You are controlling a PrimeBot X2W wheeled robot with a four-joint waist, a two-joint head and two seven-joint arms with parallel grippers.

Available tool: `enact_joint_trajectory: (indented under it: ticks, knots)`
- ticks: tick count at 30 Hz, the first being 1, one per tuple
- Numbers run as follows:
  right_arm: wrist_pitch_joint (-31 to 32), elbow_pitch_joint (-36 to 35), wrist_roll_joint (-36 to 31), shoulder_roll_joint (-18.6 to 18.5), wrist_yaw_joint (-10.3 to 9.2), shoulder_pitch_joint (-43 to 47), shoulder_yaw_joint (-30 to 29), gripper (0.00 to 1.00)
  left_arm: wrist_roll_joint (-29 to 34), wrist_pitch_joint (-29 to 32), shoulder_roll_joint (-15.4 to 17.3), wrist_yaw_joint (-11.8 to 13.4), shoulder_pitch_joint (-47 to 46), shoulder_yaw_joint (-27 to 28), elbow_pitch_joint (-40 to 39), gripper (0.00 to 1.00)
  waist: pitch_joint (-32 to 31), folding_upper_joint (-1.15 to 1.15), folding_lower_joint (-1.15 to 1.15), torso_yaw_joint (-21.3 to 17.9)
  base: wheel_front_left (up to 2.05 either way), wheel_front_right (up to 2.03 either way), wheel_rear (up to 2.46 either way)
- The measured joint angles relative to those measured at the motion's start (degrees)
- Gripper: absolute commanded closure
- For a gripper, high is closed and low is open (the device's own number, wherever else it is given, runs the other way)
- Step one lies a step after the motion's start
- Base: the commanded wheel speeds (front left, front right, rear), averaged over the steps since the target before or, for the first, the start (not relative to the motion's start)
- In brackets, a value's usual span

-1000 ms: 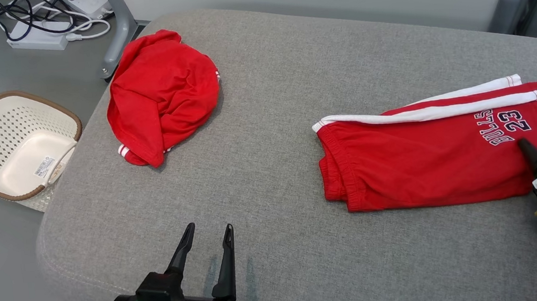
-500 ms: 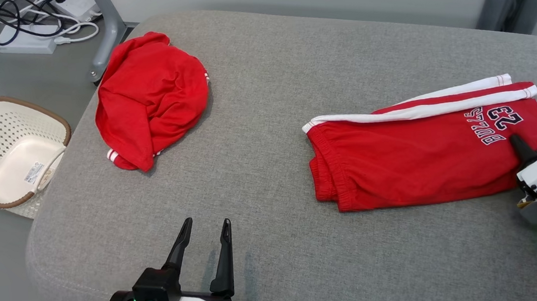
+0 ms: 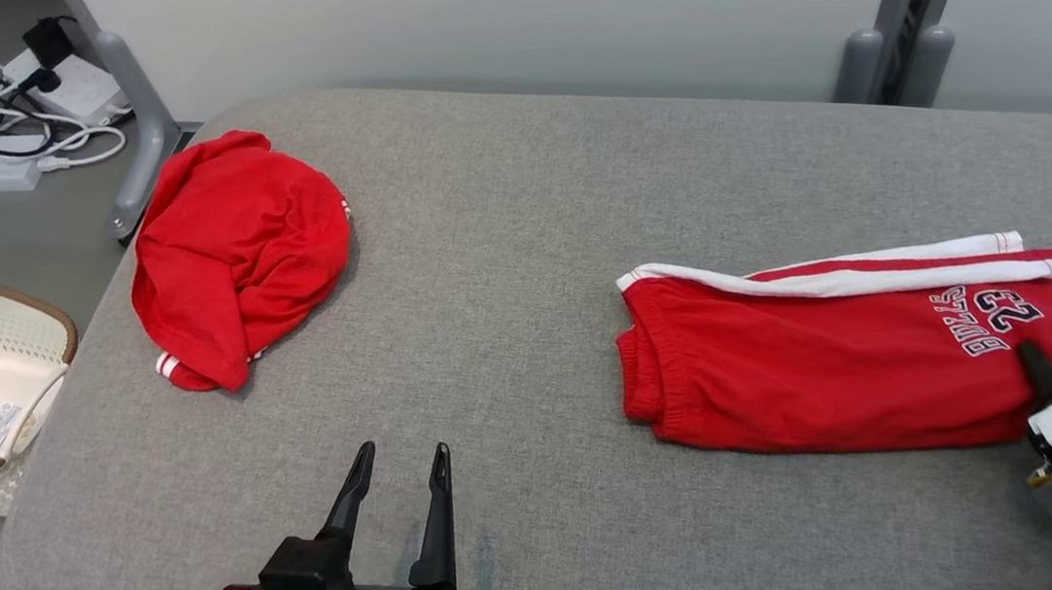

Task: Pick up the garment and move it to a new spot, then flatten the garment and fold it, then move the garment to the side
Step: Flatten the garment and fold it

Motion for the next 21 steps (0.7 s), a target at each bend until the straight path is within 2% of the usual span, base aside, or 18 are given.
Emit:
enact_joint_trajectory:
  ticks: [12,21]
  knots:
    - [-2.41,4.77,0.74,-0.87,0.0,6.53,-4.41,1.0,-0.1,0.0,0.0,-0.19,0.94,0.37,0.19,0.0,-3.36,0.0,0.0,-4.27,0.0,0.0,0.0]
    - [-4.34,3.32,-1.05,-0.63,0.0,4.36,-3.99,1.0,0.01,0.0,0.01,-0.53,1.12,0.26,0.09,0.0,-2.75,0.0,0.0,-5.57,0.0,0.0,0.0]
